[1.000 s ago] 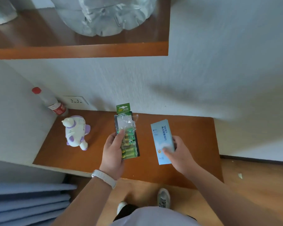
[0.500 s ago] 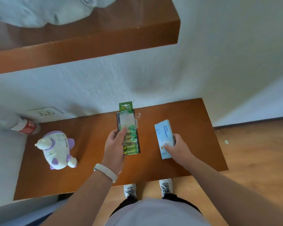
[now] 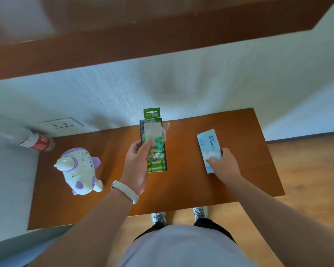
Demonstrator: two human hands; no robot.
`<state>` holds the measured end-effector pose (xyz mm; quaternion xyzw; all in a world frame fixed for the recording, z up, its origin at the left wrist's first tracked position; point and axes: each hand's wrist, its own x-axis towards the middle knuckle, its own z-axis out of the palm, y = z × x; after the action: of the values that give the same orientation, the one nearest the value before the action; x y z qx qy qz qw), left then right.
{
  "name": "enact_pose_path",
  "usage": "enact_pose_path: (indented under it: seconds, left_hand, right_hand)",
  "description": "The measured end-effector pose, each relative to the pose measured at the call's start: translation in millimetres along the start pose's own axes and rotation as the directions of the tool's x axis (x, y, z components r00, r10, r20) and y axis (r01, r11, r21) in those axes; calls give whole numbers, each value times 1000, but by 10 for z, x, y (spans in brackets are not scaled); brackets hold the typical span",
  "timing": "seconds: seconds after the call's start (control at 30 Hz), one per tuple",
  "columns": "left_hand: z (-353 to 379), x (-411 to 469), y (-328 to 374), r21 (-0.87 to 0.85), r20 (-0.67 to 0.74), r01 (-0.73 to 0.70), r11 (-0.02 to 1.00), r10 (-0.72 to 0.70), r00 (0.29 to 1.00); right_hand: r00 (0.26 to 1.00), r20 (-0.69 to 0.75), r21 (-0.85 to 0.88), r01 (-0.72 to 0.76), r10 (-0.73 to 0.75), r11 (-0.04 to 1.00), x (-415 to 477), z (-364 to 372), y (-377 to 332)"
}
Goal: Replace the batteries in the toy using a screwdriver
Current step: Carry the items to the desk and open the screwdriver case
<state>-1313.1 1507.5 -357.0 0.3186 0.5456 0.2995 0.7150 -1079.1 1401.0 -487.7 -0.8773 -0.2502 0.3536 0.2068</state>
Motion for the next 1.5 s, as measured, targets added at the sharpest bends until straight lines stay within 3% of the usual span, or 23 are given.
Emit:
enact_pose_path:
  seconds: [0.3,0.5,0.7,0.9,1.03,1.5]
  left_hand:
    - [14,-51,27,6,20,1,1000,-1,1000]
    - [68,-110,78,-6,49,-9,1000,10,999]
    - [95,-214,141,-45,81,-30,999,33,996]
    - [121,-345,144,-59,97,-66,996,72,993]
    - [84,-386,128,-79,95,-65,995,73,993]
    - [-227,-360,63,-112,85,3,994,6,996]
  right_hand:
    - [993,-100,-115,-73,62,991,1,-25,69]
    - [987,-121,-81,100,-109,992,-284,-124,-207]
    - [936,53,154,336,-348,929,-944,-335,-916]
    - [849,202,328,411,-488,851,-1387,-361,-1425]
    - [835,222,407,390,-503,826,-1459,-290,-1573]
    - [850,216,336,398,-481,854,-1480,-75,-1550]
